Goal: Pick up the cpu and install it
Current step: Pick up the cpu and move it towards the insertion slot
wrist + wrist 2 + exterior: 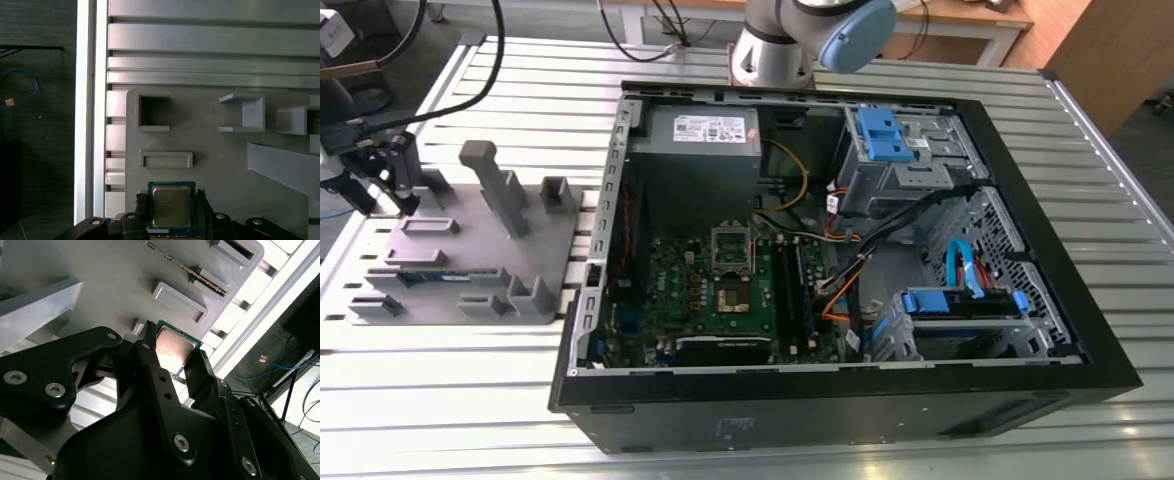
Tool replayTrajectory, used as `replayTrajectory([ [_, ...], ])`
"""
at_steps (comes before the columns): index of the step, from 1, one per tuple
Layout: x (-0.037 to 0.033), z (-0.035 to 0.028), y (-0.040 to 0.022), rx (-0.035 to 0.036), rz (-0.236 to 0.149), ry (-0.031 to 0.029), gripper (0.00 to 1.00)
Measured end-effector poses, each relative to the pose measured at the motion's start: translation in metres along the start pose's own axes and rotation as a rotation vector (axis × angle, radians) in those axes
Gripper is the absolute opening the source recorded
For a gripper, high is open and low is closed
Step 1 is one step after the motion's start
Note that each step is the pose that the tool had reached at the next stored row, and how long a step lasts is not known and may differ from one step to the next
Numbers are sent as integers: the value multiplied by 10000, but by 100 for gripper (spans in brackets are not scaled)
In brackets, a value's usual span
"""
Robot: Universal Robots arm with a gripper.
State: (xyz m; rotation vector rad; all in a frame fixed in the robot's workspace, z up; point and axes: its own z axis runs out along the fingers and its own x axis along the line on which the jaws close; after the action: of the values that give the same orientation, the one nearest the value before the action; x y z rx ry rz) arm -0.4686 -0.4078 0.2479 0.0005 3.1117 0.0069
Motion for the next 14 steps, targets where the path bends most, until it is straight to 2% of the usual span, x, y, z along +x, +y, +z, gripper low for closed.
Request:
replayTrajectory([
  [10, -4, -115, 1, -2, 0, -3, 47],
  [14, -4, -118, 1, -3, 0, -5, 47],
])
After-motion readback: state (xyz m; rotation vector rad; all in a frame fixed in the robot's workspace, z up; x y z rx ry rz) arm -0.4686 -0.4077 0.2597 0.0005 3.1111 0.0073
